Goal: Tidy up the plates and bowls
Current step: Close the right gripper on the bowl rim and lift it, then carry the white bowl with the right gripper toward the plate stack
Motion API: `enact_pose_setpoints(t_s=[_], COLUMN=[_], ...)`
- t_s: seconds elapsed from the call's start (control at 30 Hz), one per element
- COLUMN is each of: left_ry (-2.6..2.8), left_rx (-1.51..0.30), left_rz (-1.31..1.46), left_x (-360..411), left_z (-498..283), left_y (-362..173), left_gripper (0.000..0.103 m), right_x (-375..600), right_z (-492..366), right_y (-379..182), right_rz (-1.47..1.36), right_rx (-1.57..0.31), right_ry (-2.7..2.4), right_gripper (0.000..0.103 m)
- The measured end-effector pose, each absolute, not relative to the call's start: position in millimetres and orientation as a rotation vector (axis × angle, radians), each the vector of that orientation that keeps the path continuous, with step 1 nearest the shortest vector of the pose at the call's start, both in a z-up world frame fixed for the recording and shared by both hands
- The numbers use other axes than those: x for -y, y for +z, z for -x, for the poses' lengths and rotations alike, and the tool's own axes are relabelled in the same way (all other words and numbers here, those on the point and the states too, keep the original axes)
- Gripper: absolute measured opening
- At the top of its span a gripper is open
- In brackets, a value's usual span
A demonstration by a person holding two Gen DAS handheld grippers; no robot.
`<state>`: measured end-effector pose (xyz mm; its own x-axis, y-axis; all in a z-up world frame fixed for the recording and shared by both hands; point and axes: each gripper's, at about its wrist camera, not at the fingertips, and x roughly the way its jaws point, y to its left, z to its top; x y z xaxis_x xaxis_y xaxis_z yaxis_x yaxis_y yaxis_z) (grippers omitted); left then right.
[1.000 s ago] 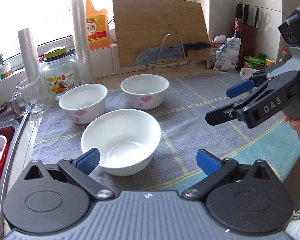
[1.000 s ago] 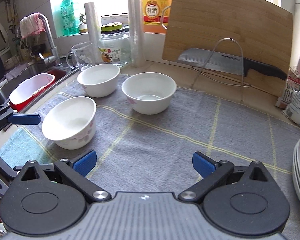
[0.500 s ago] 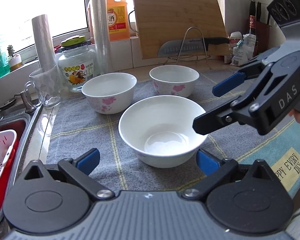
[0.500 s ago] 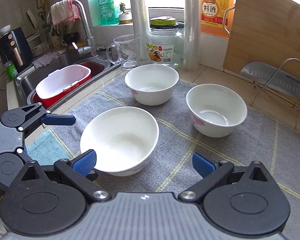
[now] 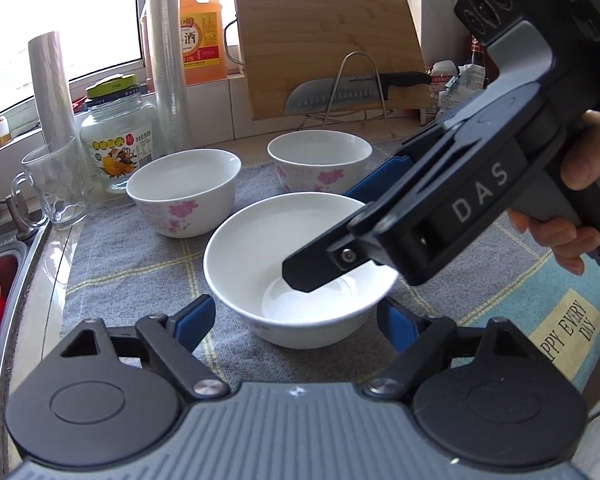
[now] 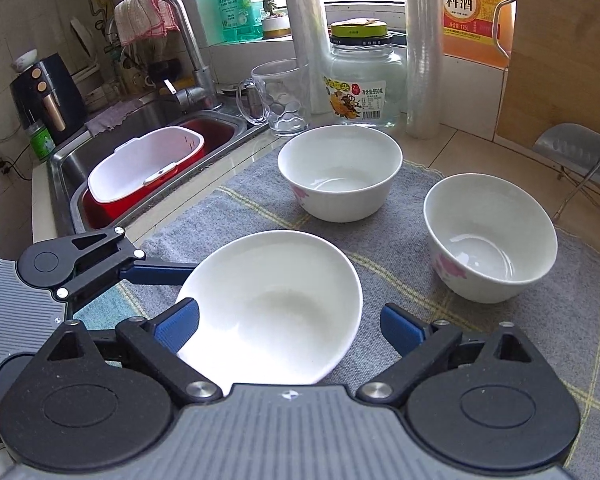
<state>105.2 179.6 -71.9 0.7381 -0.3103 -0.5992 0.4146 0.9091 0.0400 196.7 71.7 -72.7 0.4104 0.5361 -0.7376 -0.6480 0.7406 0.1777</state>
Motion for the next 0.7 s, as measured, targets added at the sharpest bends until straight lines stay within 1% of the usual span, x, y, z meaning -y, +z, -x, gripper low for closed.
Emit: enact_pose_setpoints(t_s=[0.07, 0.13, 0.7], left_ry=[-0.408, -0.411, -0.427], left_rx=[-0.622, -0.62, -0.63], left_rz=[-0.175, -0.175, -0.182], left_x=[-179.1, -178.8, -175.4], left_z=[-105.5, -106.2, -106.5], left_y=[-71.8, -71.6, -66.1], left_gripper=[0.085, 0.085, 0.085], right_x=[-72.5, -73.7, -70.3], right_z=[-198.7, -199.4, -202.6], right_y=[-73.0, -73.1, -70.0], right_rz=[0.143, 0.143, 0.124], right_rx=[-0.877, -0.879, -0.894], right_ry=[0.755, 0.765, 0.758], right_gripper=[0.091, 0.088, 0.085])
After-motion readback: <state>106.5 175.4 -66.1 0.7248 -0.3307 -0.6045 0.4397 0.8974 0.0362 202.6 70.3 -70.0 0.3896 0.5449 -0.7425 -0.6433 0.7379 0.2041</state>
